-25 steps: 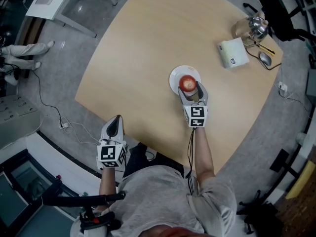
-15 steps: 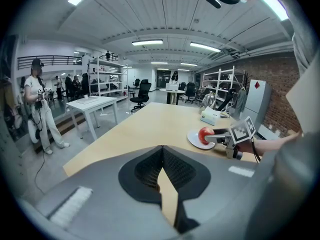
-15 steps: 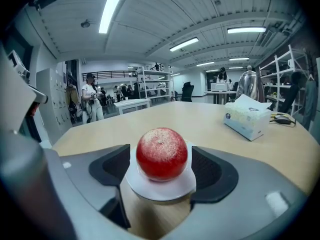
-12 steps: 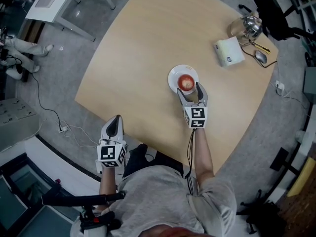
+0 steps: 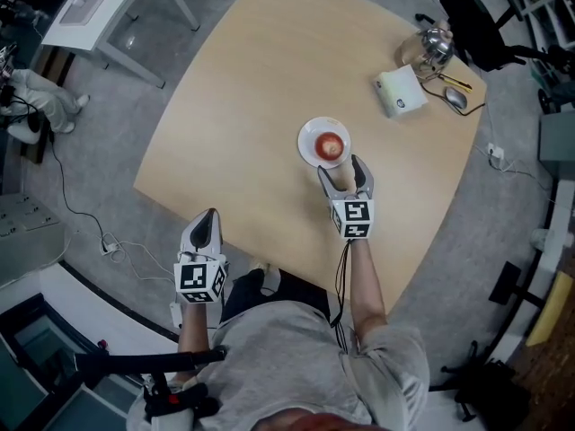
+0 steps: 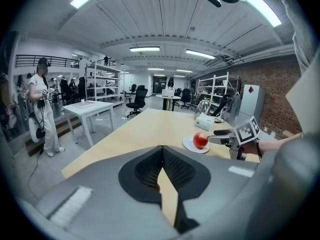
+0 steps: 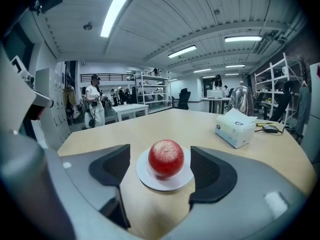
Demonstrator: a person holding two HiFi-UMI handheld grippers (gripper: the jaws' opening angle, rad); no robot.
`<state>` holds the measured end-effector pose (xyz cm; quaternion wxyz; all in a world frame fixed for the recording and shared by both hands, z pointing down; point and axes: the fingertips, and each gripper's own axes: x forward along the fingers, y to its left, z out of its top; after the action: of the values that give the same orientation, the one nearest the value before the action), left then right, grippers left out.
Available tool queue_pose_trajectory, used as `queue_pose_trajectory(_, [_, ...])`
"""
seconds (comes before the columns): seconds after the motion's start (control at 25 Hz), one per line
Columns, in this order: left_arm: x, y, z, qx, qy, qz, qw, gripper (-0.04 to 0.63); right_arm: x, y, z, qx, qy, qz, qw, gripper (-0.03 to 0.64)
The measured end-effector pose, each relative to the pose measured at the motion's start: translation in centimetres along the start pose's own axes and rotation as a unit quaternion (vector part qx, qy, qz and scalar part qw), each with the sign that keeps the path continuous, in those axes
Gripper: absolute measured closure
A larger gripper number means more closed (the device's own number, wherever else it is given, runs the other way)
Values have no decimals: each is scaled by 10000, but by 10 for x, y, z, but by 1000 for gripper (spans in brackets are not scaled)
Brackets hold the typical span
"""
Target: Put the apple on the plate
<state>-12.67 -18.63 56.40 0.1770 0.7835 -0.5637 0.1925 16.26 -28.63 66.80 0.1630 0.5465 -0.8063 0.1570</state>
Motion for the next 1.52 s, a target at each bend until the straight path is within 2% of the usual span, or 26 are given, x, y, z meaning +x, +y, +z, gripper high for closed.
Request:
queue_pose_trajectory(0.48, [-12, -10, 13, 61, -347, -330, 9988, 577, -47, 17, 19, -4, -266, -257, 9993, 249])
queue_pose_trajectory(0.76, [-24, -14, 19, 135, -543, -538, 9970, 577, -79, 18, 32, 70, -528, -553, 9970, 279])
queue_pose_trajectory(1.52, [-64, -12, 20, 264, -959, -936, 9906, 577, -170, 64, 42, 159, -937, -1024, 9902, 420])
